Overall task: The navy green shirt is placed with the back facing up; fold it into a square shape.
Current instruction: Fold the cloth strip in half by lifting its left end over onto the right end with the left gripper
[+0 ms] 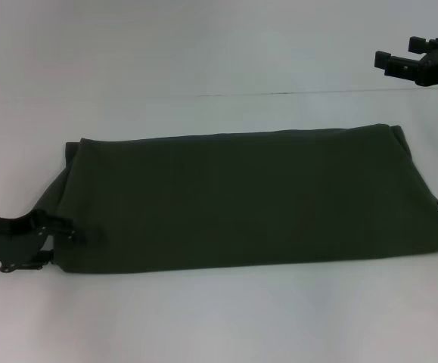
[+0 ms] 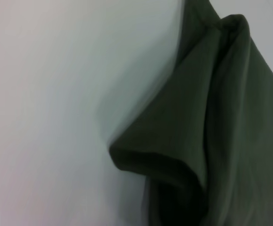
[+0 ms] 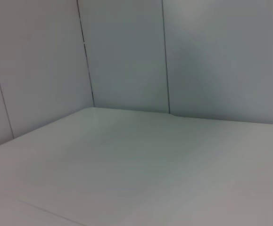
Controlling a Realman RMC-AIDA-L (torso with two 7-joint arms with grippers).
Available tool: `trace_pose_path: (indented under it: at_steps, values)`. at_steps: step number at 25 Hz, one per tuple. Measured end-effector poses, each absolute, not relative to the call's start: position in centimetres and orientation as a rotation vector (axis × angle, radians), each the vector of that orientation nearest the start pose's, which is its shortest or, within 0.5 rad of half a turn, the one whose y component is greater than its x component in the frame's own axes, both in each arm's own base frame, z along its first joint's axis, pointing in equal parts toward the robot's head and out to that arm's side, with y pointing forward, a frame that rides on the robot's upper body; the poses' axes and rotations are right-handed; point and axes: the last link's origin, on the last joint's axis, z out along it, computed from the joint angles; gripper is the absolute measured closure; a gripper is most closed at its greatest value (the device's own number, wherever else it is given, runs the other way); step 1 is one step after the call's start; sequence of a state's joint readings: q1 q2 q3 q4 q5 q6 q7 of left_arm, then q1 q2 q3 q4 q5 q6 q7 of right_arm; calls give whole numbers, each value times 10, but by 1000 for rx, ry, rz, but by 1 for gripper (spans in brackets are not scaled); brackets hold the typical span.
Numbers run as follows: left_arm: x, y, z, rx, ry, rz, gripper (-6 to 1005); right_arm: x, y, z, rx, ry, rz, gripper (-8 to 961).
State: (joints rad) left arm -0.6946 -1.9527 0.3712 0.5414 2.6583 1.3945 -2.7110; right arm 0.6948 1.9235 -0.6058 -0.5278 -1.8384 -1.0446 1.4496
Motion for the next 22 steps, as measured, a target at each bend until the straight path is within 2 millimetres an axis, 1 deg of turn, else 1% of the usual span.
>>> trace_pose_path:
  at_steps: [4, 7, 12, 15, 22]
  values:
    - [-327, 358, 35, 2067, 2684, 343, 458, 274, 442, 85, -2158, 711, 591, 89]
    - [-327, 358, 35, 2071, 2681, 341, 460, 274, 442, 85, -2159, 711, 591, 89]
    - [-327, 357, 30, 2099, 2674, 249, 471, 273, 442, 84, -2162, 706, 589, 89]
    - [-324, 358, 29, 2108, 2664, 251, 484, 273, 441, 83, -2163, 705, 590, 89]
    - [-324, 360, 31, 2114, 2661, 264, 719, 273, 441, 83, -2162, 707, 592, 88]
